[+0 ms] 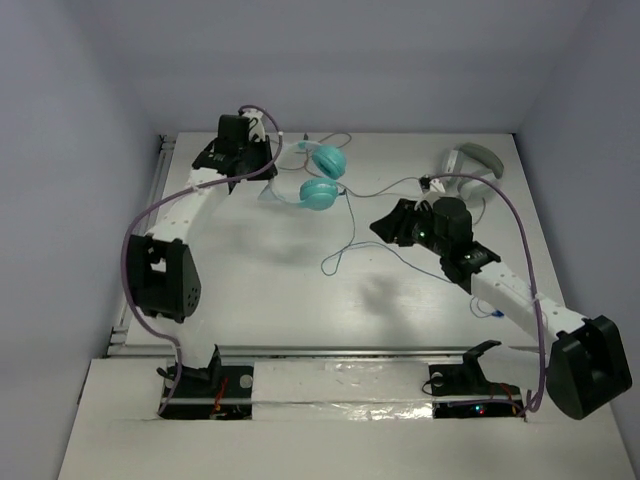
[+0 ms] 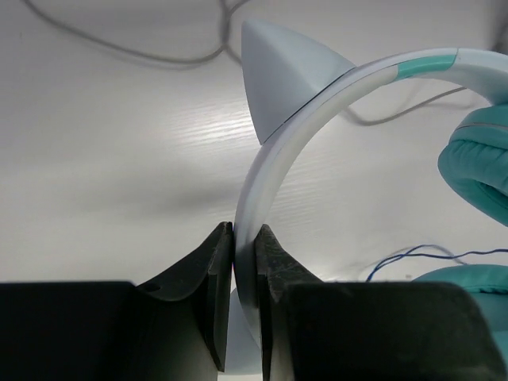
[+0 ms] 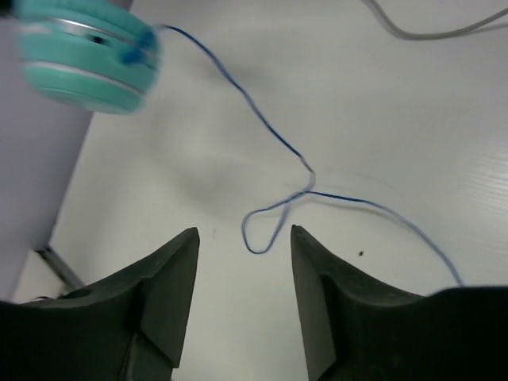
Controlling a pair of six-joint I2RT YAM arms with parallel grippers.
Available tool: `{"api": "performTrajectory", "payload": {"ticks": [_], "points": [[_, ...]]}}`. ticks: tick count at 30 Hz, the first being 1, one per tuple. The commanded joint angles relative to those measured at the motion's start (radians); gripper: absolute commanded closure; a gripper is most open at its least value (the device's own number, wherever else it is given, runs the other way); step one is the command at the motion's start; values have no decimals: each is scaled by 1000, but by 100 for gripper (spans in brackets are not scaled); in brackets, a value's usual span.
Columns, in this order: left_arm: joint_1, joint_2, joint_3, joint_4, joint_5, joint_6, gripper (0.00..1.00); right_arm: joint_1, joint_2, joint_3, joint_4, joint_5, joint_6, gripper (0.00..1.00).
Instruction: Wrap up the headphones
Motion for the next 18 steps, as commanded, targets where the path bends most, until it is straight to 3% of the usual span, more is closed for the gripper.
{"api": "performTrajectory", "payload": {"ticks": [1,3,7,13,18], "points": [[18,-126,-1,40,144,-119,100,5,13,60,64,52,-50,42],[18,-159,28,41,186,-142,100,5,35,65,82,73,-59,32],[18,-203,104,57,229,-187,100,5,68,63,142,57,-108,26],[18,-216,197,75,306,-242,100,5,121,58,266,-135,-140,27],[18,-231,249,83,343,-265,100,5,153,69,252,-82,-156,30]]}}
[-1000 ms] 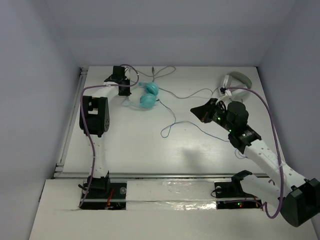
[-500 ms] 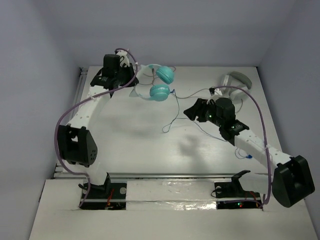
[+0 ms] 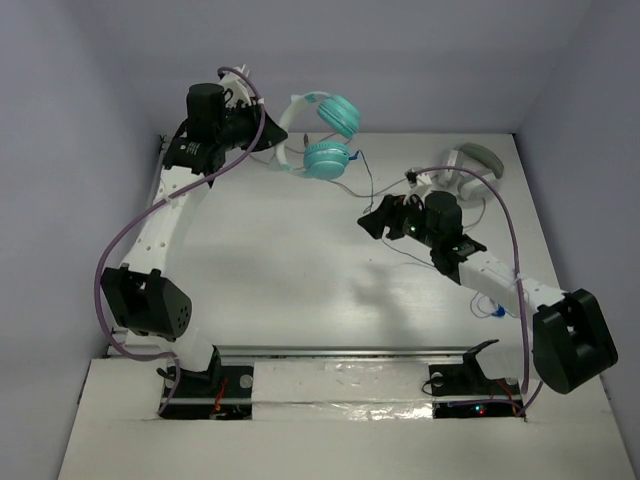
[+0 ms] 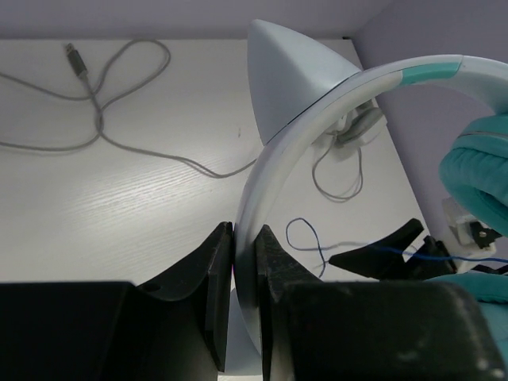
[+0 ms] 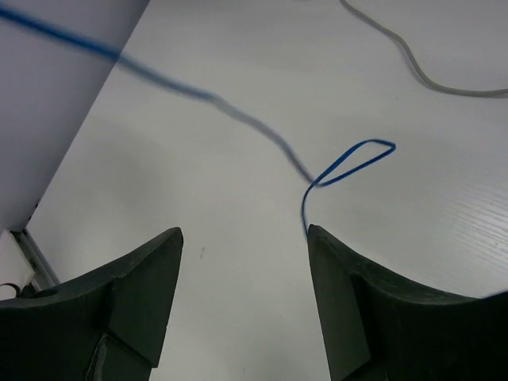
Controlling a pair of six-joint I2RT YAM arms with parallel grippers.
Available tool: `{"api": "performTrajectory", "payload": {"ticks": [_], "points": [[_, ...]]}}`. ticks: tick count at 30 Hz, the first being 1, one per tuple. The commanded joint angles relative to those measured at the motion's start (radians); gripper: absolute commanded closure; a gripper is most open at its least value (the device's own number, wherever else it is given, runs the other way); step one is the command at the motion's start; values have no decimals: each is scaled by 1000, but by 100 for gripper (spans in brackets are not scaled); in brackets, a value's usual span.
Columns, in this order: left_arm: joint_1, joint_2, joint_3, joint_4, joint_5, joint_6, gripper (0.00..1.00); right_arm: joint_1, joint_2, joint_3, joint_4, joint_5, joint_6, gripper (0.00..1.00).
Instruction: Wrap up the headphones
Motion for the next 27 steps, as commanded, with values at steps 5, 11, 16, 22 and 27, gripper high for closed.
{"api": "performTrajectory", "payload": {"ticks": [5,11,16,22,27], "points": [[3,-66,152,65,57,-70,100,5,22,34,91,-46,-7,37],[3,-46,252,22,45,-78,100,5,32,28,83,21,10,51],[36,-47,298,20,28,-96,100,5,77,25,109,-3,44,63],[56,-46,353,20,-6,-110,100,5,62,-9,65,-33,73,39],[56,-47,339,11,-70,-79,100,5,-100,-58,33,-89,77,29]]}}
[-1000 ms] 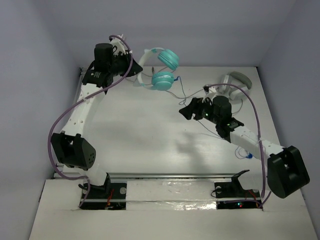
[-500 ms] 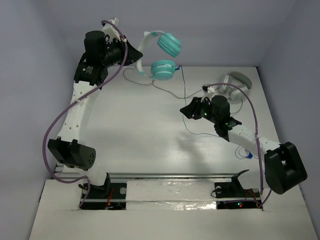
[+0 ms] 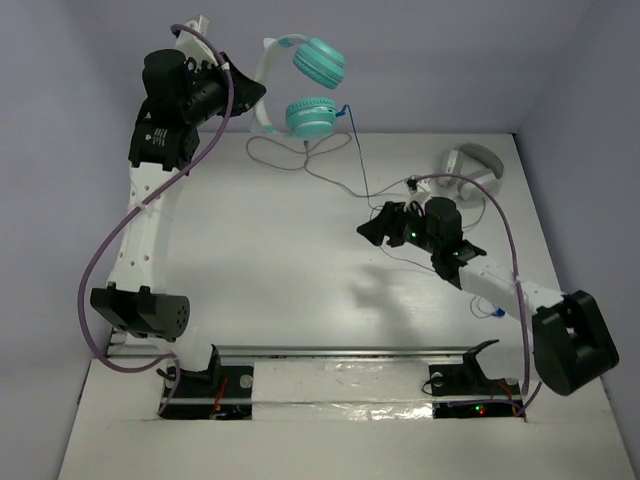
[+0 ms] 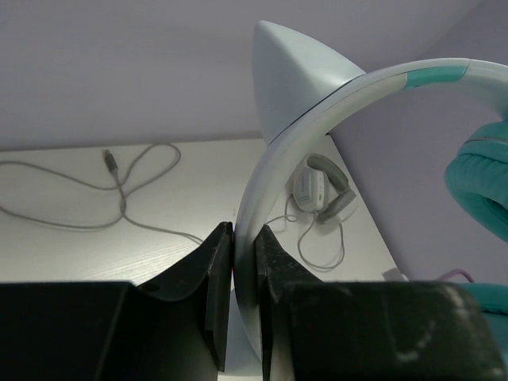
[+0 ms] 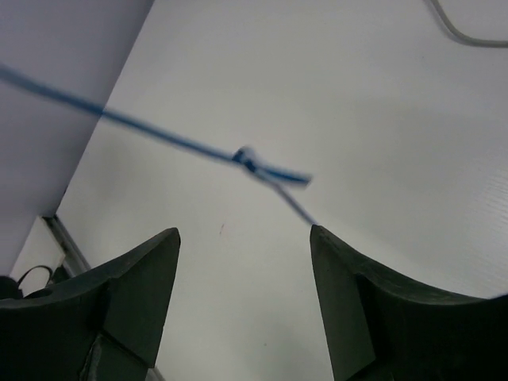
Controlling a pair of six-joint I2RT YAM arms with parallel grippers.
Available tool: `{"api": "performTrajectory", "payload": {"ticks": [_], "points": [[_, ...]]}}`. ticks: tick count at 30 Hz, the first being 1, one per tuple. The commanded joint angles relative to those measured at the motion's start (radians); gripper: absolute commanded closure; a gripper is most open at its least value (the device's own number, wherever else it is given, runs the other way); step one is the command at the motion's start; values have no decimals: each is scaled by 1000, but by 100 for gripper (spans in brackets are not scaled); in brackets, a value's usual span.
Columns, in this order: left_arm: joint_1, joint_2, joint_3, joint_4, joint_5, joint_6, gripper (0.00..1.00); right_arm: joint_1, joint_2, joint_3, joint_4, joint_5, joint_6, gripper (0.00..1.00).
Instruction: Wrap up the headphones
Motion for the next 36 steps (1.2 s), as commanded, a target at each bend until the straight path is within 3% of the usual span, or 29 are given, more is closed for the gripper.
{"api": "performTrajectory", "payload": {"ticks": [1,4,6,8,9,10,11,13,14,15,18,22,30,36], "points": [[1,-40,44,52,-59,-7,100,5,-149,-12,-12,-58,7,27],[1,-50,-16,68,-76,2,100,5,-293,15,-91,-78,-20,16],[1,-65,-61,94,-75,-4,100,5,-344,43,-125,-83,-35,18],[1,-79,-83,117,-63,-13,100,5,-374,51,-122,-63,-22,39],[1,-82,-88,117,-58,-18,100,5,-372,55,-109,-51,-20,79],[1,-88,-86,117,-55,-19,100,5,-368,52,-96,-3,-20,94],[1,-91,-82,117,-49,-22,100,5,-360,49,-81,18,-29,95],[1,-97,-72,115,-29,-28,100,5,-339,64,-47,45,-52,90],[1,-105,-72,114,-24,-30,100,5,-303,69,-24,55,-68,78],[1,-108,-74,114,-15,-32,100,5,-279,80,-7,51,-80,50],[1,-126,-82,115,-4,-36,100,5,-172,143,28,-56,-135,24],[1,-143,-86,109,6,-33,100,5,-53,215,36,-104,-193,21],[1,-159,-115,98,37,-33,100,5,93,245,171,-18,-233,33],[1,-139,-34,112,68,-68,100,5,204,249,210,-83,-214,31]]}}
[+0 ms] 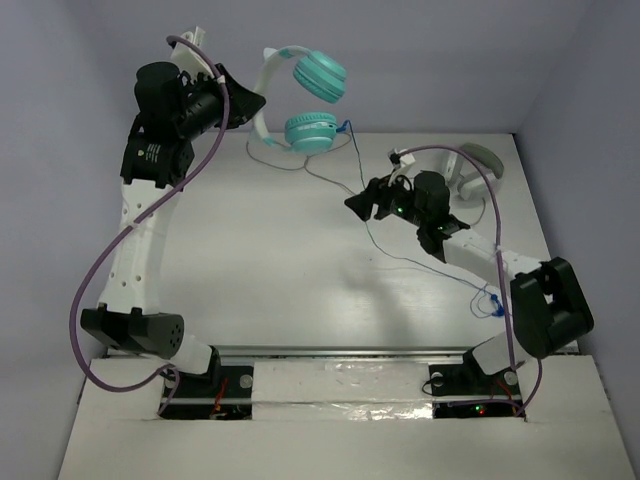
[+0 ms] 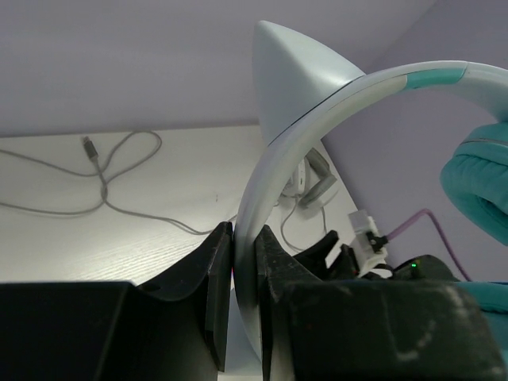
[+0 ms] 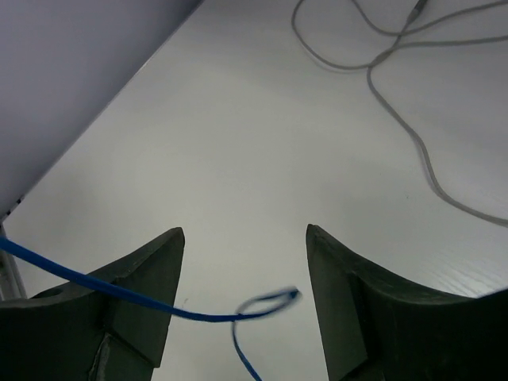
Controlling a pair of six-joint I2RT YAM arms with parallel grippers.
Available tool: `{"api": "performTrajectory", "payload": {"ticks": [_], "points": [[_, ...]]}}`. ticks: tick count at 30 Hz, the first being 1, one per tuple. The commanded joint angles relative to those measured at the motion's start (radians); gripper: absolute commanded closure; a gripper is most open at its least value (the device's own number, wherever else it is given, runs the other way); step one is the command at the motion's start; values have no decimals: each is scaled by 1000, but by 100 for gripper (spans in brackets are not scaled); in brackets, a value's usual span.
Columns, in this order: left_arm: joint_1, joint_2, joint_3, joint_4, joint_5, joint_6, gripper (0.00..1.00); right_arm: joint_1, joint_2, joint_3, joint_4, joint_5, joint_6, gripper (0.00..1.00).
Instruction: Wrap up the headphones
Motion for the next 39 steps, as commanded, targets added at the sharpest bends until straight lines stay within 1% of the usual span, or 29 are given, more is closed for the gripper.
{"api": "performTrajectory", "payload": {"ticks": [1,3,6,8,10,11,12,14,15,18,21,23,25,26,27,28,30,32,33,34,35,38,39], "points": [[2,-18,89,114,53,-71,100,5,44,32,109,-47,0,31],[2,-8,109,130,58,-89,100,5,65,22,158,-86,41,30],[2,1,128,144,56,-105,100,5,79,-32,250,-98,121,30],[2,12,152,144,54,-109,100,5,76,-69,260,-83,156,31],[2,21,178,143,42,-108,100,5,46,-101,278,-97,173,40],[2,35,189,137,38,-105,100,5,30,-118,280,-98,192,47],[2,41,198,134,25,-103,100,5,14,-152,265,-81,198,61],[2,67,224,123,9,-97,100,5,-52,-187,237,-57,221,75],[11,77,235,120,2,-97,100,5,-71,-228,220,-43,229,84],[20,112,269,124,-5,-111,100,5,-140,-282,151,-6,258,95],[31,149,300,120,-14,-120,100,5,-190,-339,70,34,266,97],[42,163,295,121,-15,-123,100,5,-204,-348,21,57,267,93],[42,163,260,126,-12,-126,100,14,-232,-341,-41,87,267,67],[42,150,242,137,-22,-123,100,14,-249,-341,-61,109,270,44],[42,144,219,140,-27,-119,100,14,-273,-344,-73,123,270,34],[42,135,173,143,-30,-116,100,14,-325,-344,-84,132,270,29],[42,106,130,153,-48,-106,100,14,-377,-333,-120,149,258,29],[80,89,85,167,-45,-108,100,14,-442,-325,-145,156,253,36],[92,86,77,173,-22,-116,100,14,-456,-324,-151,161,244,43],[92,84,71,178,-12,-126,100,14,-462,-325,-148,164,240,43],[92,86,73,181,-5,-128,100,14,-453,-325,-145,170,240,43],[92,69,51,207,24,-146,100,14,-392,-314,-107,150,240,32],[92,63,47,209,27,-146,100,14,-376,-314,-49,149,241,28]]}}
